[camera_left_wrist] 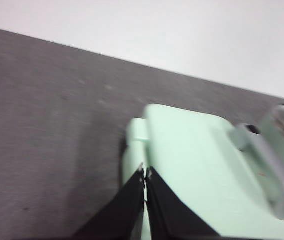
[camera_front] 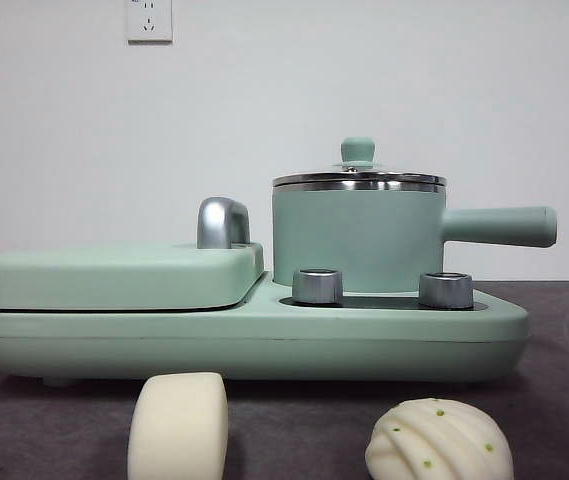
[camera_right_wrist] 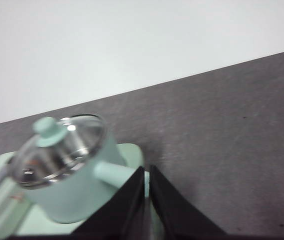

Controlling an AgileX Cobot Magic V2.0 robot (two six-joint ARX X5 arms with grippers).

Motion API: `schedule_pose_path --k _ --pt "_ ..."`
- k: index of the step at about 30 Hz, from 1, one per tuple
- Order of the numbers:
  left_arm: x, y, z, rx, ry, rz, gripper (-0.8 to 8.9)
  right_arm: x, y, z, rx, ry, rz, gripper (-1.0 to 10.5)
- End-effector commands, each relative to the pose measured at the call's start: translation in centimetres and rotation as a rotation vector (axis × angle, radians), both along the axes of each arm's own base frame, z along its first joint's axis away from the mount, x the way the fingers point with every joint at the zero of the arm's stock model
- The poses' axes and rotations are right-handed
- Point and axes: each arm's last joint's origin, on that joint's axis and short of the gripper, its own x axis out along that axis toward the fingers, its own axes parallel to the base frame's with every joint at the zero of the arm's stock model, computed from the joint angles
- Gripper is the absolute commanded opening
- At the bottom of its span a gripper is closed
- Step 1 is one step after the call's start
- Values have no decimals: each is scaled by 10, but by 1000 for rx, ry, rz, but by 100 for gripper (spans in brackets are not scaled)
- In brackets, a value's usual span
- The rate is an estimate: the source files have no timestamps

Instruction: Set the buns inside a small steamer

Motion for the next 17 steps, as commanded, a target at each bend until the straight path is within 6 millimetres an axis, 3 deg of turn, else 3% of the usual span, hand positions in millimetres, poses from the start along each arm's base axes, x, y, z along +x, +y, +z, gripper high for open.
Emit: schedule_pose_path --k 1,9,17 --pt "5 -4 31 -12 -9 -61 9 -5 1 26 -21 -4 34 14" --pt "37 -23 88 12 41 -319 9 6 7 81 -148 82 275 14" --pt "62 -45 108 32 90 -570 9 25 13 104 -181 82 525 14"
